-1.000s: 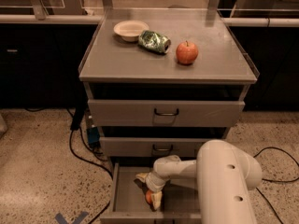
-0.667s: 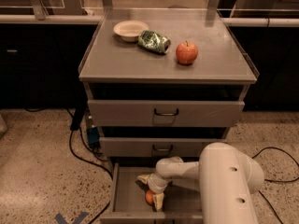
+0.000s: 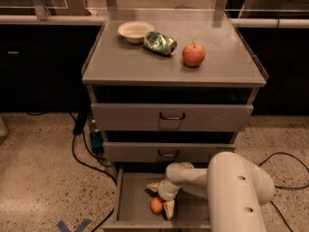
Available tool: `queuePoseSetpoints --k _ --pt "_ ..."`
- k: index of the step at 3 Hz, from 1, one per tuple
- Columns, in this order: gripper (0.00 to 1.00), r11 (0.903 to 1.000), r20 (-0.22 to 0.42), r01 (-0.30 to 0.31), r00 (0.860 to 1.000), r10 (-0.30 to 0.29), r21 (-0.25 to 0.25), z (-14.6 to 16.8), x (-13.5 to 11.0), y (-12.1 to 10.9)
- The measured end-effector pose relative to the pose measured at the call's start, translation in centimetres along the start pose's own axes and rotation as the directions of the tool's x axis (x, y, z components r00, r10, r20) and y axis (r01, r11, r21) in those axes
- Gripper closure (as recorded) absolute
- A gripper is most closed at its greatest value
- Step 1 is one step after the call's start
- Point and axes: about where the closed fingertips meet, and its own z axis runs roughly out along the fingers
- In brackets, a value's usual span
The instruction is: Pick orange from bottom drawer and place on counter
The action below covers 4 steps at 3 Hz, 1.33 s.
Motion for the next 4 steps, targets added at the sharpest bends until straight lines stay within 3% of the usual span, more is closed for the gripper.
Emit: queuePoseSetpoints --k 1,2,3,4 --pt "0.00 0.9970 0.066 0.067 0.996 -0.065 -0.038 2.48 0.62 -1.11" --pt "0.02 0.9970 0.065 0.068 0.996 -0.066 -0.037 2.45 0.69 -1.17" --pt "0.27 0.9970 0.065 0.068 0.996 -0.066 -0.037 2.45 0.69 -1.17" --pt "0.58 0.9970 0.065 0.068 0.996 -0.066 -0.037 2.46 0.68 -1.16"
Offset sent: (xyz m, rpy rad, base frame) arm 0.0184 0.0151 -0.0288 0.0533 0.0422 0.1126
